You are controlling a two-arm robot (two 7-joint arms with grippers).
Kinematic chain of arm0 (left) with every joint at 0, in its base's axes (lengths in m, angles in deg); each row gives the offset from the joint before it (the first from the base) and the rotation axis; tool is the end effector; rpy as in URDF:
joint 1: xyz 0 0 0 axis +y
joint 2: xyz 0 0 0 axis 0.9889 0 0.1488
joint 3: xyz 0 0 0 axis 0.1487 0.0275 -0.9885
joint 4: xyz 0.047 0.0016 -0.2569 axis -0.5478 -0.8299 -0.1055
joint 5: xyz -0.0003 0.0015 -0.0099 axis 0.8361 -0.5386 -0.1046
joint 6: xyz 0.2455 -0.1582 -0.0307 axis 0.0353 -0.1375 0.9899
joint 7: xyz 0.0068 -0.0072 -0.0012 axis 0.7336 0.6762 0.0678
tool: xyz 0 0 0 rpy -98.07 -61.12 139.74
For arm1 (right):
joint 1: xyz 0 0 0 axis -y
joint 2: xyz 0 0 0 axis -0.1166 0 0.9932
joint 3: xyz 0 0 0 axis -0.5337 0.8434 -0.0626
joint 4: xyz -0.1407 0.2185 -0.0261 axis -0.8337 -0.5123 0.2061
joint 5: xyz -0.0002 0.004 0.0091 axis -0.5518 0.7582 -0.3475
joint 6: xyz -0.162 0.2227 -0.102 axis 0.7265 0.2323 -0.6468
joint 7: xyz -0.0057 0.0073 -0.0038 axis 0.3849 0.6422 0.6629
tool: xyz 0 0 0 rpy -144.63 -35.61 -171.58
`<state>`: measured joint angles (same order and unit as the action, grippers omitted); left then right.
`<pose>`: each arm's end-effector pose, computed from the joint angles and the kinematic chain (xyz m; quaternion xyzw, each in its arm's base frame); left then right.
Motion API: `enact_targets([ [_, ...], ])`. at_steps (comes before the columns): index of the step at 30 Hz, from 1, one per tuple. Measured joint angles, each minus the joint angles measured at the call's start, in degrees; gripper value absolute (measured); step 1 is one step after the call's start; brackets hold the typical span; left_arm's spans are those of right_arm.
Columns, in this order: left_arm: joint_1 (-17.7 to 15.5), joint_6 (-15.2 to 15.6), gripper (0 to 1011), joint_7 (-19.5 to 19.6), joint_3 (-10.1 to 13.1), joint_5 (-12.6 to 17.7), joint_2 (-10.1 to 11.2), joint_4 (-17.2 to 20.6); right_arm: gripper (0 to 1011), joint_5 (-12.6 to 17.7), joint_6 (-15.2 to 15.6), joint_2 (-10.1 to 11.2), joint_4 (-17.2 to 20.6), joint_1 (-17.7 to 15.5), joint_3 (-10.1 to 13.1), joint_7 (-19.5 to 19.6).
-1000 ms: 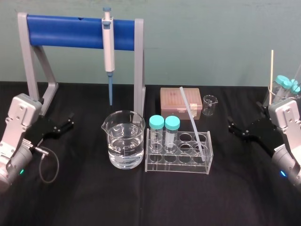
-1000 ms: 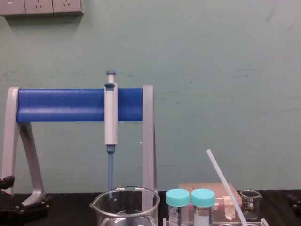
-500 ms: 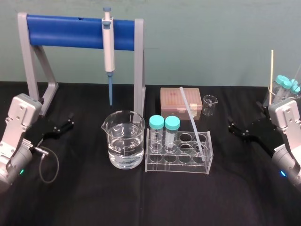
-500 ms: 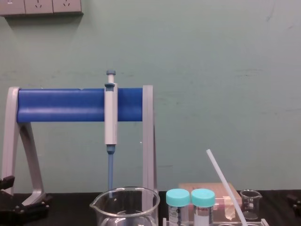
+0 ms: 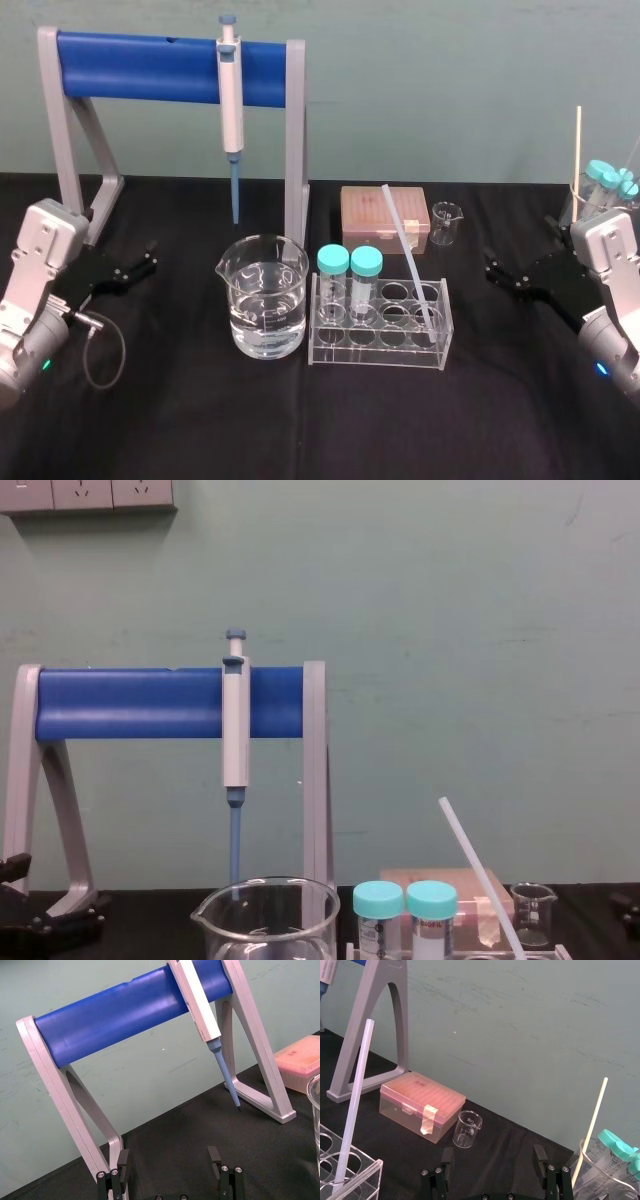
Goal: Pick up the stirring rod with one hand, then place it down.
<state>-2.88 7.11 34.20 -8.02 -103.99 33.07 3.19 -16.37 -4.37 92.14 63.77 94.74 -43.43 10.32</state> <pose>0.3390 0.0703 -0.2759 0.1415 -0.1325 0.5800 0.7912 0.3390 -0.0702 -0.2760 -0.1415 -0.1325 -0.5799 0.7913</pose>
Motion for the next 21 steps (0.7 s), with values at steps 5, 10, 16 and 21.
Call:
enact_targets([
  [5, 0.00, 0.00, 1000, 0.00, 0.00, 0.00, 0.00, 0.00, 1003, 0.00, 0.00, 0.00, 0.00, 0.00, 0.00, 0.00],
  [10, 0.00, 0.00, 1001, 0.00, 0.00, 0.00, 0.00, 0.00, 1003, 2.04, -0.01, -0.49, 0.02, -0.40, 1.48, -1.71],
  [16, 0.00, 0.00, 1000, 0.00, 0.00, 0.00, 0.00, 0.00, 1003, 8.77, 2.65, -0.62, 0.82, -0.53, 4.80, -7.54],
  [21, 0.00, 0.00, 1000, 0.00, 0.00, 0.00, 0.00, 0.00, 1003, 13.13, 5.78, -0.36, 2.17, -0.32, 6.62, -11.89],
])
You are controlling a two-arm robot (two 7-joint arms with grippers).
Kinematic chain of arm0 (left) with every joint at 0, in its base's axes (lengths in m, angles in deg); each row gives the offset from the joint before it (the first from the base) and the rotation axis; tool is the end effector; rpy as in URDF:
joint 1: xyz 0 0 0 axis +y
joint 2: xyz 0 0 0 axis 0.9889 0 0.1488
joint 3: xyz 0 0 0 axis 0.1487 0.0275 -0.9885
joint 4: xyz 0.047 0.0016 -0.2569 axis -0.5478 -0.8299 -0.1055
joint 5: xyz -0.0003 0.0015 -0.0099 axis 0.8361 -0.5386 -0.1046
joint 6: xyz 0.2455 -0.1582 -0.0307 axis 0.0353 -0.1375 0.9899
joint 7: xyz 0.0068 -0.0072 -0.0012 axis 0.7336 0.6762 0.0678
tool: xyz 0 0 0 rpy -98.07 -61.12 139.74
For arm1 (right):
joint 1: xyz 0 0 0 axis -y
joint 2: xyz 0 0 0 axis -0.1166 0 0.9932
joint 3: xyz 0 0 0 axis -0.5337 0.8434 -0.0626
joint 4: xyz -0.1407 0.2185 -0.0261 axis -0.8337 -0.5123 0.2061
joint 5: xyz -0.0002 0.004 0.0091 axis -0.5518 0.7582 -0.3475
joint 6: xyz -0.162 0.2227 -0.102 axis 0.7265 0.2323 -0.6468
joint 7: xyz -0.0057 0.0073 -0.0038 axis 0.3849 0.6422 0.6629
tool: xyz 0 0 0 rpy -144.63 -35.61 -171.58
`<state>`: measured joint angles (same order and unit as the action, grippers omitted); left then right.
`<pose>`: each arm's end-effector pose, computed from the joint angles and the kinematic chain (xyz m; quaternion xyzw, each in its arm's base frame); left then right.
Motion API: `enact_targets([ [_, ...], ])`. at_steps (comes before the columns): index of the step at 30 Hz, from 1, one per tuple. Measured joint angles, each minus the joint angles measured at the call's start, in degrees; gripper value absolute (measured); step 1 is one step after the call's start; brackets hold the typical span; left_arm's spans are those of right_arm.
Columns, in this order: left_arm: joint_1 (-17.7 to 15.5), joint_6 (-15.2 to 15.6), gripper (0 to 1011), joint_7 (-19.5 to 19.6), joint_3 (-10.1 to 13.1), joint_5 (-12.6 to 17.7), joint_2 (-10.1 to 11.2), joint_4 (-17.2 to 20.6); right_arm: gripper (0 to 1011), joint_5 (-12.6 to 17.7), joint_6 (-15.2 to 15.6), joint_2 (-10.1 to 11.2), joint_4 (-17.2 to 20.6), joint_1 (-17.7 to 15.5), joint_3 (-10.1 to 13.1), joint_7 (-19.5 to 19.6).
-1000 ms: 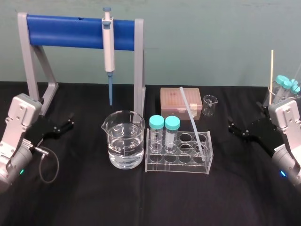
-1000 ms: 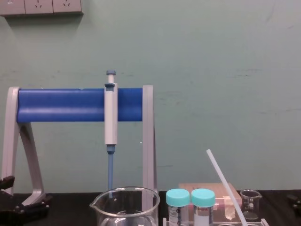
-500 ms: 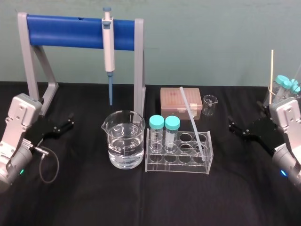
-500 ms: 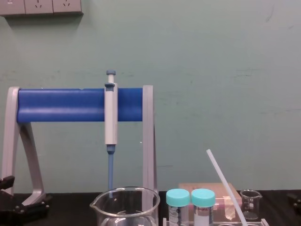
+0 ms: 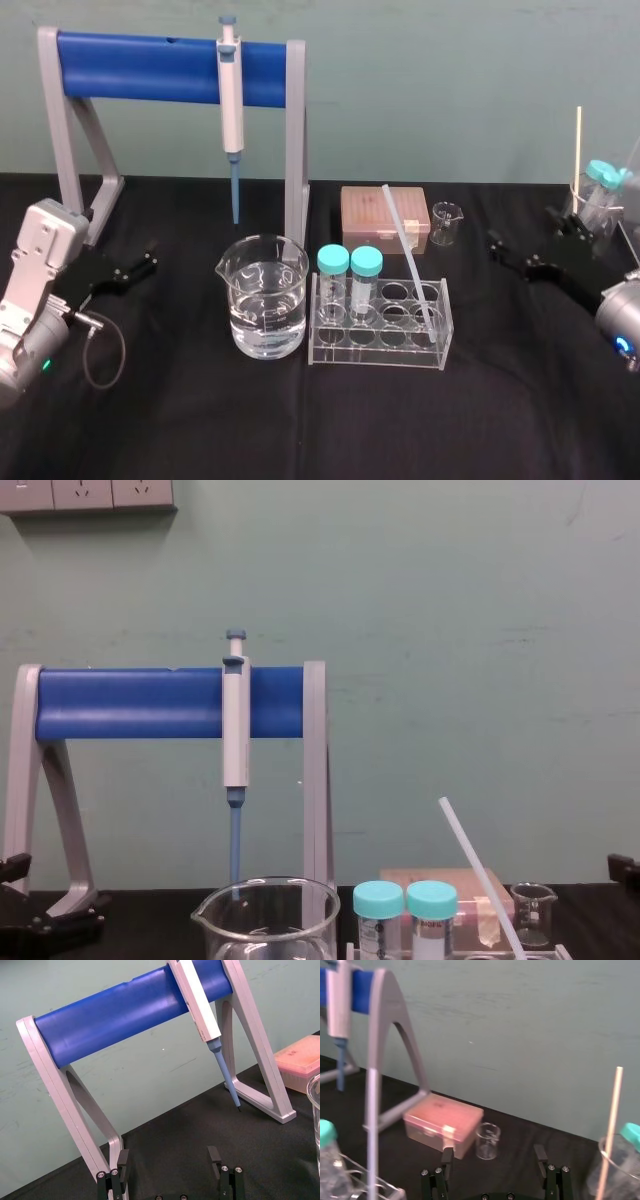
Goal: Pick up the stirring rod with one hand, then place it down.
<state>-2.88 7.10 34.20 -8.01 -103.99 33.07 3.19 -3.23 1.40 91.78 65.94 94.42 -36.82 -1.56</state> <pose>0.3390 0.0703 -0.2760 0.1415 -0.1325 0.5799 0.7913 0.3475 -0.0886 -0.2493 -0.0787 -0.0247 -0.5537 0.8286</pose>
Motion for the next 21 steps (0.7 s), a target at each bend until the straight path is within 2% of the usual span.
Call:
enact_targets([
  [6, 0.00, 0.00, 1000, 0.00, 0.00, 0.00, 0.00, 0.00, 1003, 3.62, 3.21, 0.45, 2.24, 0.37, 1.04, -5.60],
  [9, 0.00, 0.00, 1000, 0.00, 0.00, 0.00, 0.00, 0.00, 1003, 4.18, 3.95, 0.68, 2.78, 0.79, 1.04, -8.11],
  [16, 0.00, 0.00, 1001, 0.00, 0.00, 0.00, 0.00, 0.00, 1003, 2.99, 4.15, 1.51, 2.85, 2.36, -0.03, -13.31],
  [21, 0.00, 0.00, 1000, 0.00, 0.00, 0.00, 0.00, 0.00, 1003, 1.30, 3.77, 1.03, 1.88, 3.96, -1.06, -15.83],
])
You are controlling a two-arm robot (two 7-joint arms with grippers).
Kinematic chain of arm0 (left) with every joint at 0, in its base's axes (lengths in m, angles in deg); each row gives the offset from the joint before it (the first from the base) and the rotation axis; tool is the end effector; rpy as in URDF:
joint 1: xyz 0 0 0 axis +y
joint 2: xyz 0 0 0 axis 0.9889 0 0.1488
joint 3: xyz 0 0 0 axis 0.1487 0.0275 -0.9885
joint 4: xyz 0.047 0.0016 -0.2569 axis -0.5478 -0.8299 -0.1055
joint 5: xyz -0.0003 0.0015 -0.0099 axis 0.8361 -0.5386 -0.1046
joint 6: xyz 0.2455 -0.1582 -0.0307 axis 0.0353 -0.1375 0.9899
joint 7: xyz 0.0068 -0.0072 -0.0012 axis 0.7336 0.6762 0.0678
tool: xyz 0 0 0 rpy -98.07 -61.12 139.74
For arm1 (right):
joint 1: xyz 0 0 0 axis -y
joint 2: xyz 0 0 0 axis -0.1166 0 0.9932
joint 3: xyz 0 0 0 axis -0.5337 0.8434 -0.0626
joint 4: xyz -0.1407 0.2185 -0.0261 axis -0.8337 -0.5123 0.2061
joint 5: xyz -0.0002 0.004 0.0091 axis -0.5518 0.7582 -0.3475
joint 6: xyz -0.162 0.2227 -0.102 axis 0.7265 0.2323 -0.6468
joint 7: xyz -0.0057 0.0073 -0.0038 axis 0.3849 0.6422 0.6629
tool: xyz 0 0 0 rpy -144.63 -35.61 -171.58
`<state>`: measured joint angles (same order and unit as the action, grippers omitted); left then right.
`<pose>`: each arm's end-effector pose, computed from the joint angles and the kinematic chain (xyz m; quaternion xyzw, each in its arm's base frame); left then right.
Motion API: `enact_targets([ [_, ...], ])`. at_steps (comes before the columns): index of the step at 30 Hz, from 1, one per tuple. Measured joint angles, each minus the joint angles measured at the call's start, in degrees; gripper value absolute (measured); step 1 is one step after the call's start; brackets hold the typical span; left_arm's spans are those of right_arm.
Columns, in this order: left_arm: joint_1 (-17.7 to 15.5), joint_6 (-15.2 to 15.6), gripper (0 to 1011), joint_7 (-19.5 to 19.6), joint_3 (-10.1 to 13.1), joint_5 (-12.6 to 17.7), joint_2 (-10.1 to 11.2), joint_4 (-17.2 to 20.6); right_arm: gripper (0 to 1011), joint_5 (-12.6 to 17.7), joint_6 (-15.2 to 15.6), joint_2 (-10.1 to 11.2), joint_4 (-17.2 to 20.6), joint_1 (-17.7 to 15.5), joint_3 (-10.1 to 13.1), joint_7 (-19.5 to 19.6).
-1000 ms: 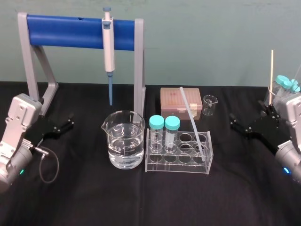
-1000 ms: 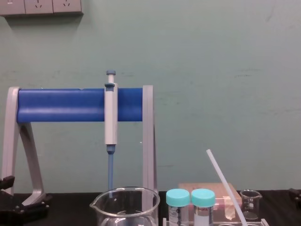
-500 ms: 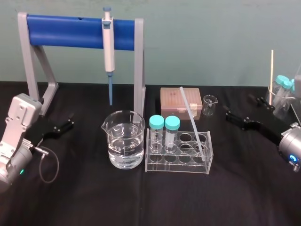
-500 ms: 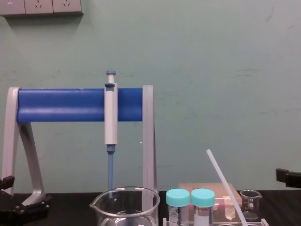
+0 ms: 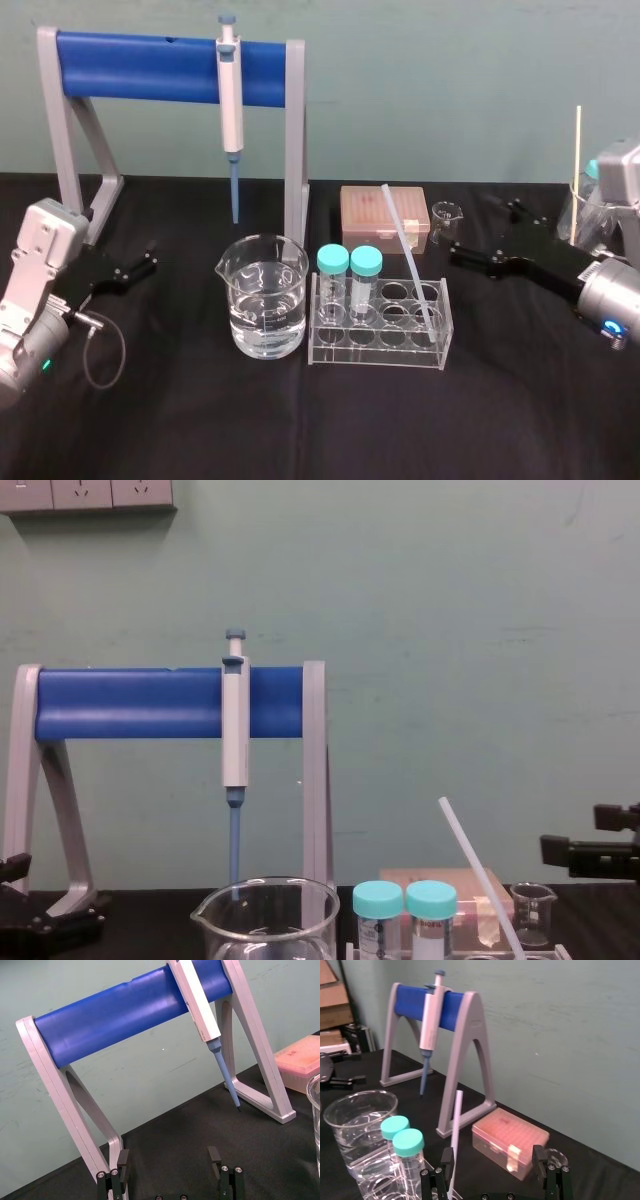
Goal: Pick up the stirring rod with one hand, then place it down.
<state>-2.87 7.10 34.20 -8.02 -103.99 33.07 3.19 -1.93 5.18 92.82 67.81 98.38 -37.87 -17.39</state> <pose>0.3390 0.0703 -0.2760 0.1415 -0.1325 0.5800 0.7913 0.3616 -0.0840 -0.2194 -0.0810 -0.0228 -0.4264 0.9006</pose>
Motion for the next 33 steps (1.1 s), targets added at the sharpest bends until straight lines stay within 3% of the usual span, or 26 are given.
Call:
enact_targets([
  [18, 0.00, 0.00, 1000, 0.00, 0.00, 0.00, 0.00, 0.00, 1003, -4.57, 0.29, -6.65, -6.52, 6.24, -3.16, -2.47],
  [33, 0.00, 0.00, 1000, 0.00, 0.00, 0.00, 0.00, 0.00, 1003, -6.80, 3.70, -10.81, -10.20, 9.74, -4.57, -1.40],
])
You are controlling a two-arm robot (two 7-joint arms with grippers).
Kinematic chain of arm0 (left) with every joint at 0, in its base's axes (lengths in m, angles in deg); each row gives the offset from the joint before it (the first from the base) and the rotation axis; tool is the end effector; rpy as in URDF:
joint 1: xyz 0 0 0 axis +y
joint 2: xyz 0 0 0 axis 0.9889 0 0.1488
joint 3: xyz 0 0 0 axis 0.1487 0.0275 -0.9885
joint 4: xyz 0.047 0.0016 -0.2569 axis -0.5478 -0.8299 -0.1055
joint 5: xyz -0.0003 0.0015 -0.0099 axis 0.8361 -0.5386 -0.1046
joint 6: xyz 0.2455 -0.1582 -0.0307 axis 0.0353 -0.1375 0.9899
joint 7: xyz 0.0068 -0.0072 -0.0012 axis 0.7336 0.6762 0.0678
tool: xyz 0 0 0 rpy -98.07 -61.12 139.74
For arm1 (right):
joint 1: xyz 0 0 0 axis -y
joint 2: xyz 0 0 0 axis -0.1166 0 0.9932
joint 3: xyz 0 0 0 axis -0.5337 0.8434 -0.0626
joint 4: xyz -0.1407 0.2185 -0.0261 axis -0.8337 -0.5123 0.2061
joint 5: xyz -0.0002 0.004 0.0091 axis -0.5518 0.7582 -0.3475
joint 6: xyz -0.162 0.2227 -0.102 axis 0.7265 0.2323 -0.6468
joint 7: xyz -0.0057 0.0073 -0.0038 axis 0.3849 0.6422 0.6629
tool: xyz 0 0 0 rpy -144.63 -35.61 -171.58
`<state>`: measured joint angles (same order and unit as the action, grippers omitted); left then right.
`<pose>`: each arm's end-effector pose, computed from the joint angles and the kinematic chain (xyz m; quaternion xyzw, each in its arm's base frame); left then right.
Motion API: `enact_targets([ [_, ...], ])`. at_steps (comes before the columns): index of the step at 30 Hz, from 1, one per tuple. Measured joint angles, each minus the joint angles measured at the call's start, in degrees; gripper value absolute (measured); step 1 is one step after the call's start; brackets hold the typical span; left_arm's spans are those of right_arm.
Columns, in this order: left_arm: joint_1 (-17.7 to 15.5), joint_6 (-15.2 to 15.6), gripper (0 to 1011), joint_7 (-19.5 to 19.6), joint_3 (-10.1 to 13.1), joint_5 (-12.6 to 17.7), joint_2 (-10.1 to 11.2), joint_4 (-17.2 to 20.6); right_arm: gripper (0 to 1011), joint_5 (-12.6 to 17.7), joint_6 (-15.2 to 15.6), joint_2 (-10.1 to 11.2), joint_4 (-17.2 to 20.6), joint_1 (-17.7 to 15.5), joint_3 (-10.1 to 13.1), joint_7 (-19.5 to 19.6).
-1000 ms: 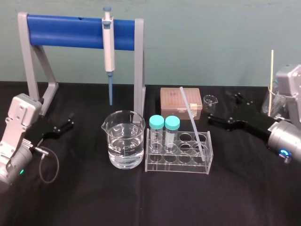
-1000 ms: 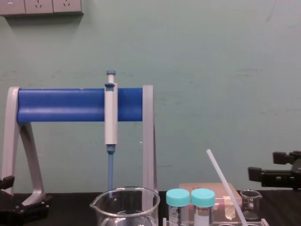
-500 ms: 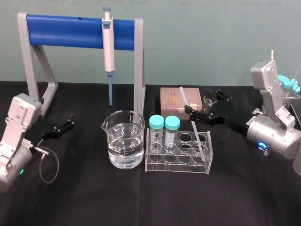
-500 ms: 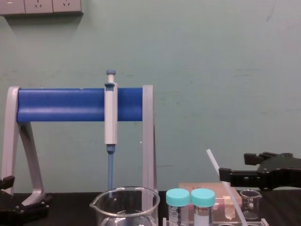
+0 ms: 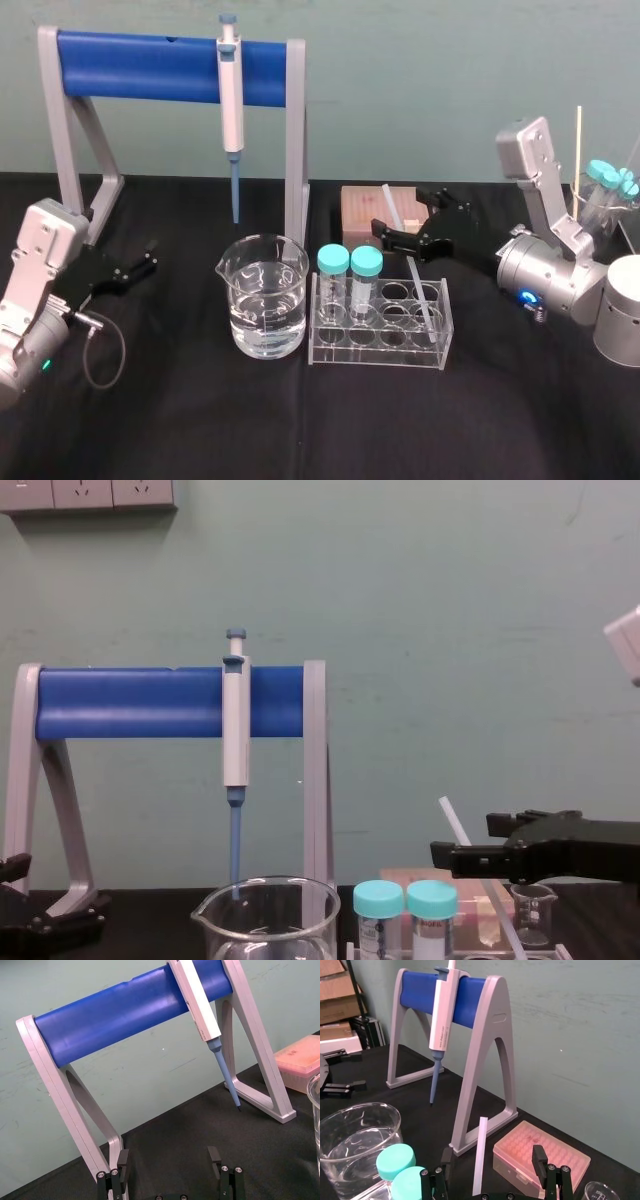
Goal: Pick up the stirring rod with one hand, then place it down.
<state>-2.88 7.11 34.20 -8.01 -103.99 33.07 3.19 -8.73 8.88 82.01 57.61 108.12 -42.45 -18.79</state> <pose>0.3390 0.0703 -0.2760 0.1415 -0.1325 0.5799 0.7913 0.4031 -0.0306 -0.2239 -0.0968 -0.0051 -0.4042 0.9095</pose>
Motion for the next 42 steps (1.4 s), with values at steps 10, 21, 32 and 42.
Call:
enact_targets([
  [10, 0.00, 0.00, 1001, 0.00, 0.00, 0.00, 0.00, 0.00, 1003, 0.16, 1.53, -0.78, -0.34, 0.19, 0.57, 0.38],
  [21, 0.00, 0.00, 1000, 0.00, 0.00, 0.00, 0.00, 0.00, 1003, 0.48, 2.38, -0.81, -0.17, 0.10, 0.68, 0.30],
  [32, 0.00, 0.00, 1000, 0.00, 0.00, 0.00, 0.00, 0.00, 1003, 0.46, 2.37, -0.78, -0.02, 0.00, 0.63, 0.23],
  [42, 0.00, 0.00, 1000, 0.00, 0.00, 0.00, 0.00, 0.00, 796, 0.49, 2.37, -0.78, -0.04, 0.02, 0.66, 0.18],
])
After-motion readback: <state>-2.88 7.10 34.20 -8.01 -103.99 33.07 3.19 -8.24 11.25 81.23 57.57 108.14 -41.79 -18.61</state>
